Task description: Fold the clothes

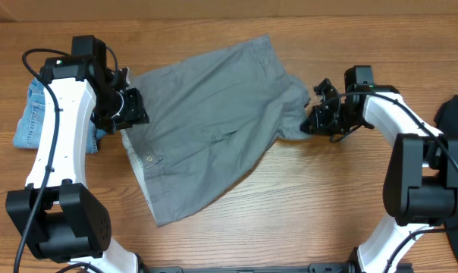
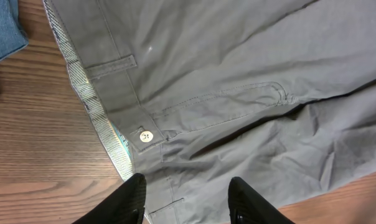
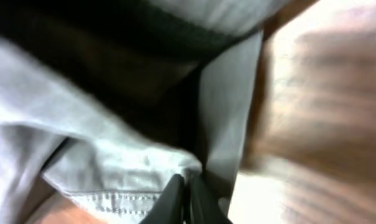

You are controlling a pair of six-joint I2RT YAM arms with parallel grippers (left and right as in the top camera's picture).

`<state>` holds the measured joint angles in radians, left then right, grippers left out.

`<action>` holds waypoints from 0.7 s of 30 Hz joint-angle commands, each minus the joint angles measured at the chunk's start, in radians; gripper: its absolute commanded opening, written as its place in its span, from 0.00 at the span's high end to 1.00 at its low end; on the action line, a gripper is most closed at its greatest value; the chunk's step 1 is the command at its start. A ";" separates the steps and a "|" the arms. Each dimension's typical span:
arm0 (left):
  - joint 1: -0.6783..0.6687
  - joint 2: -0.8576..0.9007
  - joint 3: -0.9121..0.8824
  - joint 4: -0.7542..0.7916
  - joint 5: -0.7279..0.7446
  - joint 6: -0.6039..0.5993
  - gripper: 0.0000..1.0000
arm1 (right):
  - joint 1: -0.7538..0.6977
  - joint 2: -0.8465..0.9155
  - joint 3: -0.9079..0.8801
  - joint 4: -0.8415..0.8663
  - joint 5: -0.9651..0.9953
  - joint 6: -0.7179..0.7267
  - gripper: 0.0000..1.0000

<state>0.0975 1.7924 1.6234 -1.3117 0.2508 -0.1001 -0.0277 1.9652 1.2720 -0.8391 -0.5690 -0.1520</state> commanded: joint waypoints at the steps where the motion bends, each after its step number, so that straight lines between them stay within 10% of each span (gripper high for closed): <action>1: -0.007 0.005 0.017 -0.006 0.001 0.020 0.53 | -0.029 -0.073 0.058 -0.081 -0.003 -0.001 0.96; 21: -0.019 0.005 -0.283 -0.017 0.081 -0.020 0.61 | -0.131 -0.241 0.182 -0.435 0.337 0.239 0.96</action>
<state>0.0975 1.7924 1.4544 -1.3613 0.2687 -0.1047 -0.1566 1.7309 1.4418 -1.2804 -0.2588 0.0689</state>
